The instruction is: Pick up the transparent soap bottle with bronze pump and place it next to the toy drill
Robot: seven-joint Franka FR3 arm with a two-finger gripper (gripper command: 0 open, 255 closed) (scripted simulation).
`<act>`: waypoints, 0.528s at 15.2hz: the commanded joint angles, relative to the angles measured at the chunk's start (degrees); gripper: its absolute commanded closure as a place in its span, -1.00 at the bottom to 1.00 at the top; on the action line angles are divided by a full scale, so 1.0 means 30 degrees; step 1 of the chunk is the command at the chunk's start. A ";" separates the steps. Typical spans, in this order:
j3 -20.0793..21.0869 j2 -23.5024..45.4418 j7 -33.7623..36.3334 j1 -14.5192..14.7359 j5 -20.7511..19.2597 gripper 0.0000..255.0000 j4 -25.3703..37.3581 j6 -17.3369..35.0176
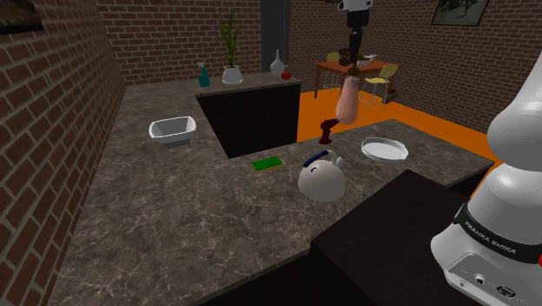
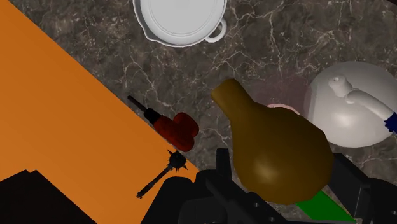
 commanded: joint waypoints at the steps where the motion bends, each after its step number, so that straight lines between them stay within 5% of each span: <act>1: -0.0003 0.0059 0.0047 -0.0009 -0.0011 1.00 -0.0408 0.0488; 8: -0.0014 0.0332 0.0235 -0.0024 -0.0071 1.00 -0.1819 0.2163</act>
